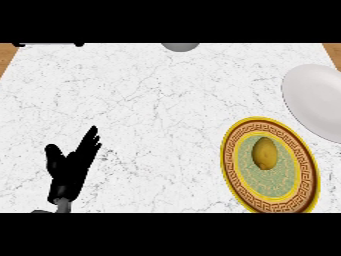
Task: Pick the lemon from the plate and place it in the plate
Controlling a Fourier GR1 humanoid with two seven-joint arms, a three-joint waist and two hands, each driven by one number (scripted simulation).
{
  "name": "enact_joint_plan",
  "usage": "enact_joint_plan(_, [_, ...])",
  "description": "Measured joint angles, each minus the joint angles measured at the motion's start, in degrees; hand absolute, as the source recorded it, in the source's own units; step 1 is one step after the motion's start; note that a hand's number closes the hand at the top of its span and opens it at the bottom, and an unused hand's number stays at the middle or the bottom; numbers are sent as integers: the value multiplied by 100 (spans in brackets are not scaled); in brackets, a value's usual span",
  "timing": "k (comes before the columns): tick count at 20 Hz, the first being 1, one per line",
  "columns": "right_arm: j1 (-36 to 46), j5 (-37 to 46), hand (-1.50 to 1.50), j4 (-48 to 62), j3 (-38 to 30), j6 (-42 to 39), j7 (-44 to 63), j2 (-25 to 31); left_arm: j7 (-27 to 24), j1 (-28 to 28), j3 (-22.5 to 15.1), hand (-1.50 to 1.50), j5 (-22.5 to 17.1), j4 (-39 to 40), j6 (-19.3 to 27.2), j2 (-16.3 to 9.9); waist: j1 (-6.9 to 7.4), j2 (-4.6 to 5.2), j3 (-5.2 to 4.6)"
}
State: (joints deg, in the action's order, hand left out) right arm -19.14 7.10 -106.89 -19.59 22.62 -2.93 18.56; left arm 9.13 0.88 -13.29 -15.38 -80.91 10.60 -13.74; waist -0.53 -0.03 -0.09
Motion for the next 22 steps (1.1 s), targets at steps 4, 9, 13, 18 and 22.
enact_joint_plan(4, [-388, 494, -150, -458, 423, -571, 1037, 474, 31, -45, 4, 0, 17, -14, 1, 24, 40, 12, -8])
enact_joint_plan(9, [-192, 1193, -150, -1042, 1006, -1128, 2637, 888, 62, -63, -17, 0, 73, -40, -10, 63, 99, 17, -6])
enact_joint_plan(13, [261, 1793, -150, -1156, 1547, -1445, 3683, 864, 77, -143, 51, 0, 83, 96, -74, 113, 99, 15, -1])
enact_joint_plan(18, [918, 2569, -150, -848, 2151, -1615, 4418, 510, 142, -101, 102, 0, 174, -3, -111, 153, 94, 9, 4])
enact_joint_plan(22, [1252, 2980, -150, -690, 2428, -1854, 4915, 238, 144, -179, 193, 0, 254, 120, -150, 240, 73, 6, 6])
